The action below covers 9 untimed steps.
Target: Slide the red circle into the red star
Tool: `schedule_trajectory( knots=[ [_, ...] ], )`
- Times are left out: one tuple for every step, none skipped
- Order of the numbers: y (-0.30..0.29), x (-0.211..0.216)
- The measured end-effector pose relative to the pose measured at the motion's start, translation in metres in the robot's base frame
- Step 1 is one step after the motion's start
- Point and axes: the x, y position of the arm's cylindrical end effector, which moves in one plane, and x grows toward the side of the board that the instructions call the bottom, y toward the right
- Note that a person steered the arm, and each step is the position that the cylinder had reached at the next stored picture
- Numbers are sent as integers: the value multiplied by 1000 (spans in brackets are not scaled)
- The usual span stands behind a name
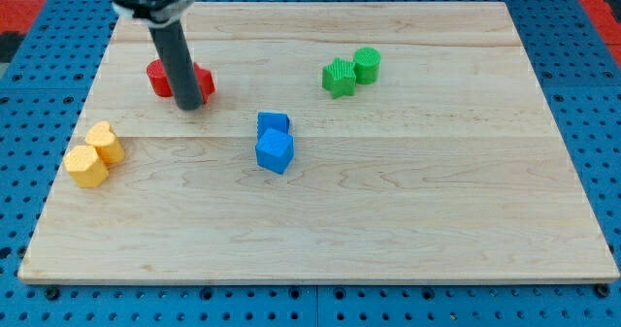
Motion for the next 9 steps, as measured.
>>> schedule_trajectory(
  knots=[
    [0,-32],
    [36,6],
    [12,40],
    [-42,-3],
    [-44,-32],
    [-36,-27],
    [-97,-20],
    [-105,-73],
    [-55,-66]
  ],
)
